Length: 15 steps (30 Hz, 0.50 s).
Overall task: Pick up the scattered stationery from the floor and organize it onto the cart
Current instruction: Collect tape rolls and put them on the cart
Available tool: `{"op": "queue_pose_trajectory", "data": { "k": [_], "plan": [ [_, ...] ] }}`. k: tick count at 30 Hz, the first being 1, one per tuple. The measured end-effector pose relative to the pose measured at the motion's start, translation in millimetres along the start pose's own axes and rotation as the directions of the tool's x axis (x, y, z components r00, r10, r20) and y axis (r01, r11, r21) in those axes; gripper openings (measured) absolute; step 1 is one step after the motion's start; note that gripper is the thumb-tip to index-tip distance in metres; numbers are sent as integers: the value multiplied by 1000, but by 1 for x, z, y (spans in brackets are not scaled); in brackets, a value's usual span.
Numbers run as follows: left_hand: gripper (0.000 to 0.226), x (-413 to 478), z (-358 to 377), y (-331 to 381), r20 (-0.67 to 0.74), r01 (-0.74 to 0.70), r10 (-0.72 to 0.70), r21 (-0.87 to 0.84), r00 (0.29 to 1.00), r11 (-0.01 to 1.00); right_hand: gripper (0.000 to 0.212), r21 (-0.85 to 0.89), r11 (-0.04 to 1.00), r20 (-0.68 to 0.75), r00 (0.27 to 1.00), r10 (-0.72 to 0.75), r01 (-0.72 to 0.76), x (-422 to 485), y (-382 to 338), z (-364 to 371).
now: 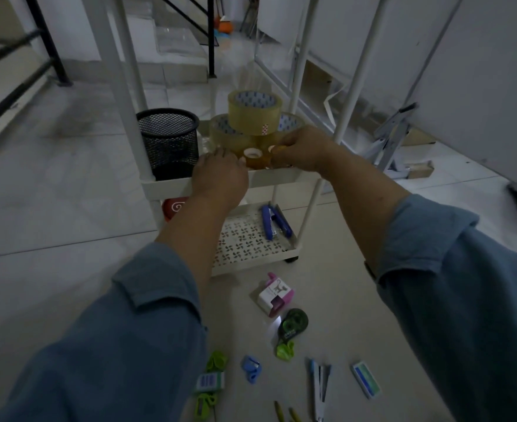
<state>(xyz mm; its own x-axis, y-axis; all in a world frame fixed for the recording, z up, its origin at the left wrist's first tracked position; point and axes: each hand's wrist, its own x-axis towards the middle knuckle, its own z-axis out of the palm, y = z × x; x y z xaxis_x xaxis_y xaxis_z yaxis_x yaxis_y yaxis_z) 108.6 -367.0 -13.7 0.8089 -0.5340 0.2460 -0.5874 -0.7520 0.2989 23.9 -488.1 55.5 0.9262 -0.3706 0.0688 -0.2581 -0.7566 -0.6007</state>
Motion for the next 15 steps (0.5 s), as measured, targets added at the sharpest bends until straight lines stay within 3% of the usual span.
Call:
{"op": "queue_pose_trajectory", "data": {
  "k": [7,10,15],
  "plan": [
    [50,2,7,-2,12,-10,9,92,1000,996,41,-108,994,-26,999,-32,29,4,2,14],
    [50,4,7,-2,30,8,-11,79,999,997,39,-12,999,25,999,-46,47,4,1,14],
    [51,2,6,-2,23,-2,0,89,1000,996,38,-78,996,17,999,-43,45,3,3,11]
  ]
}}
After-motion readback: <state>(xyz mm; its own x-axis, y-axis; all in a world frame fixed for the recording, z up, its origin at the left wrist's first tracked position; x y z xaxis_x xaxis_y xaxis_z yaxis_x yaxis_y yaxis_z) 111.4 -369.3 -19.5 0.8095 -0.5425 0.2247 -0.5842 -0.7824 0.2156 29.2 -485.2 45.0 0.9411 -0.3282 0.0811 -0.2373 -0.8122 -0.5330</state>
